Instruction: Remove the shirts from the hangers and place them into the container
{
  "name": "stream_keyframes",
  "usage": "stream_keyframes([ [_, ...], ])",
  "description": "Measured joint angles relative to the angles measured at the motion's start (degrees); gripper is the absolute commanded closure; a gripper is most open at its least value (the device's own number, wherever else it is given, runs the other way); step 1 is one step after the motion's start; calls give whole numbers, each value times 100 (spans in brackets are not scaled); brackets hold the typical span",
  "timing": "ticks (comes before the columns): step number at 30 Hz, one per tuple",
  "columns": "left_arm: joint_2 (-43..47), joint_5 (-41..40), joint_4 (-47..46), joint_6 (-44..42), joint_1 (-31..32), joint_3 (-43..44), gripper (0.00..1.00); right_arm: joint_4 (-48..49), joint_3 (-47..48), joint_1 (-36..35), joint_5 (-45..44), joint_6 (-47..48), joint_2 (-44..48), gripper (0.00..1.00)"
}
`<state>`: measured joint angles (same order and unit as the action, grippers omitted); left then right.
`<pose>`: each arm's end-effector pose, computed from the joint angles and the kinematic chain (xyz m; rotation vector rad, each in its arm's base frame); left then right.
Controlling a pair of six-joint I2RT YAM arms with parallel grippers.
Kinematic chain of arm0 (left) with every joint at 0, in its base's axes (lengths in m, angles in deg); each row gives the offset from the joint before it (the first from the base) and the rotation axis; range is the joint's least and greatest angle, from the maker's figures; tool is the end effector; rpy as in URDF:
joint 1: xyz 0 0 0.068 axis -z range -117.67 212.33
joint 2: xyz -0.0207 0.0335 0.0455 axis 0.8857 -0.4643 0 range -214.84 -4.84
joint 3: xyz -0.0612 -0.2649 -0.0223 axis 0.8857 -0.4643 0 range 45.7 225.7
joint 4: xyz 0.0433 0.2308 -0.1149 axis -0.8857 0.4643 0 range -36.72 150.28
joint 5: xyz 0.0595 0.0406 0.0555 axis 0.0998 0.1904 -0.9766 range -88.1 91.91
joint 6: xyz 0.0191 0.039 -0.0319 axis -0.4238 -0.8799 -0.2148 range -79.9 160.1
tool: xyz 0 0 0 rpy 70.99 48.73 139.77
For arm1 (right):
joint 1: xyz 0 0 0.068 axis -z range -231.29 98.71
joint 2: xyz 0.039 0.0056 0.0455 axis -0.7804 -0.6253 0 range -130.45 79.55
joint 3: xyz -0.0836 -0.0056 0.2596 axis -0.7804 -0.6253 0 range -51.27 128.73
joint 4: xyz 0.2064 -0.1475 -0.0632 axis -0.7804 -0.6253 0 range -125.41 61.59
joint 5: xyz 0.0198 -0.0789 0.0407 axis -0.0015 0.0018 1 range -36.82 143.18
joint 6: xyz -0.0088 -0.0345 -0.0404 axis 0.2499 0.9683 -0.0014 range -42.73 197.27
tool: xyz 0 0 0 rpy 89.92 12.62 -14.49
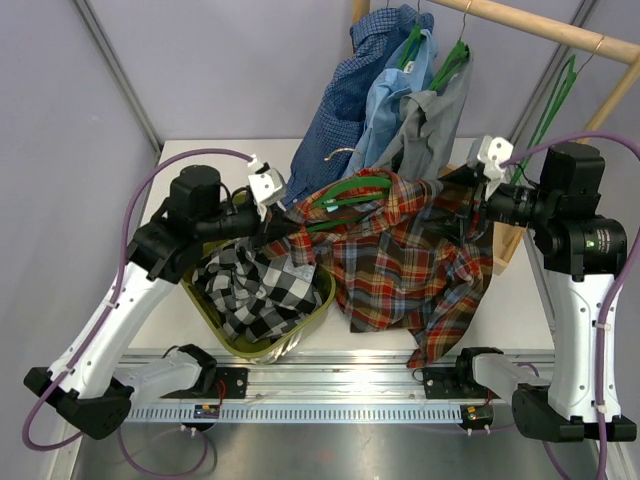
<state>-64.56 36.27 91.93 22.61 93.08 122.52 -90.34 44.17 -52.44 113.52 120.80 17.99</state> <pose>0.1613 -0.1192 0.4329 1.1446 1.5757 -0.7349 0.1444 0.0339 0.4890 -1.2224 1.3781 0.5653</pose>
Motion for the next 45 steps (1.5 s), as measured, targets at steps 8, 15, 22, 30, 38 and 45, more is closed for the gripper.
stream_keyframes([
  [8,-256,155,-463,1650,37,-59,100,643,1067,-24,-1204,-2358,-415,5],
  [15,-256,87,-734,2636,114,-81,100,857,1113,-42,-1128,-3694,-219,9],
  [22,-249,155,-1027,3003,326,-251,100,1158,562,-372,-1405,-4769,-358,16],
  [30,-127,197,-1318,3244,387,-535,100,1290,428,-927,-2192,-5228,-960,45],
  [38,-22,192,-1386,3281,452,-619,100,1427,507,-1344,-2162,-5429,-1034,100],
  [45,-31,188,-1384,3040,481,-619,100,1733,1056,-1497,-1519,-5545,-1325,100],
])
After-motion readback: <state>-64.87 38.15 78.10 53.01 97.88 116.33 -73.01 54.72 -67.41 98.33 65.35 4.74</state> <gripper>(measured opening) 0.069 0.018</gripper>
